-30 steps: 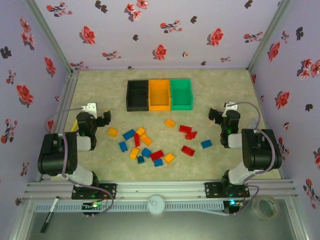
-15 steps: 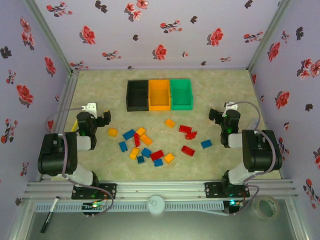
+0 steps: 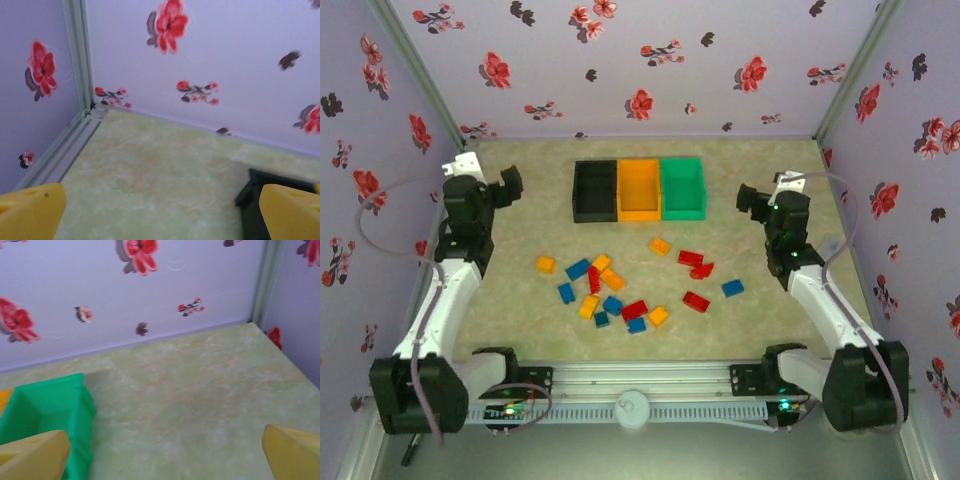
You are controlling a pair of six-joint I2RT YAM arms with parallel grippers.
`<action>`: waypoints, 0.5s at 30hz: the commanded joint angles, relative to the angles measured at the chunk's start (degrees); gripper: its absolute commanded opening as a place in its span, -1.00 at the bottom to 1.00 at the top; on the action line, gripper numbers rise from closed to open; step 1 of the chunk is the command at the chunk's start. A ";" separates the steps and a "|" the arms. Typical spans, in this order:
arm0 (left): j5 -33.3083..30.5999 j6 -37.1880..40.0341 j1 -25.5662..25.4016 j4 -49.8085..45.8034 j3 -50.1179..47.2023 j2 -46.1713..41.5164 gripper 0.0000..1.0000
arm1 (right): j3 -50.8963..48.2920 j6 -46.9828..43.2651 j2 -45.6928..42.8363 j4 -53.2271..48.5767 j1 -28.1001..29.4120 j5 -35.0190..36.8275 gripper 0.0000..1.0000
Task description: Sort the legos into containers by color
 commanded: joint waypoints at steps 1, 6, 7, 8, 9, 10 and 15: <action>-6.29 -4.92 -4.85 -15.61 3.66 -2.41 0.99 | 1.80 6.11 -4.65 -9.28 1.54 2.60 0.99; -8.15 -6.86 -11.37 -22.26 6.08 -3.69 0.99 | 5.54 7.61 -6.90 -19.60 1.71 -5.38 0.99; -8.35 -8.00 -12.42 -23.52 6.04 -3.57 0.99 | 6.01 7.51 -6.62 -21.05 1.86 -6.41 0.99; -8.60 -9.21 -13.22 -24.83 6.03 -3.39 0.99 | 6.29 7.38 -6.43 -21.92 2.10 -7.53 0.99; -8.69 -10.70 -14.21 -26.28 5.84 -3.21 0.99 | 6.59 7.04 -6.11 -22.88 2.36 -9.51 0.98; -8.74 -11.67 -15.50 -27.62 5.61 -2.87 0.99 | 6.87 6.85 -5.78 -23.73 2.75 -10.88 0.98; -8.81 -15.66 -22.05 -31.92 4.46 -0.78 0.99 | 6.83 6.30 -2.59 -25.65 5.28 -14.28 0.94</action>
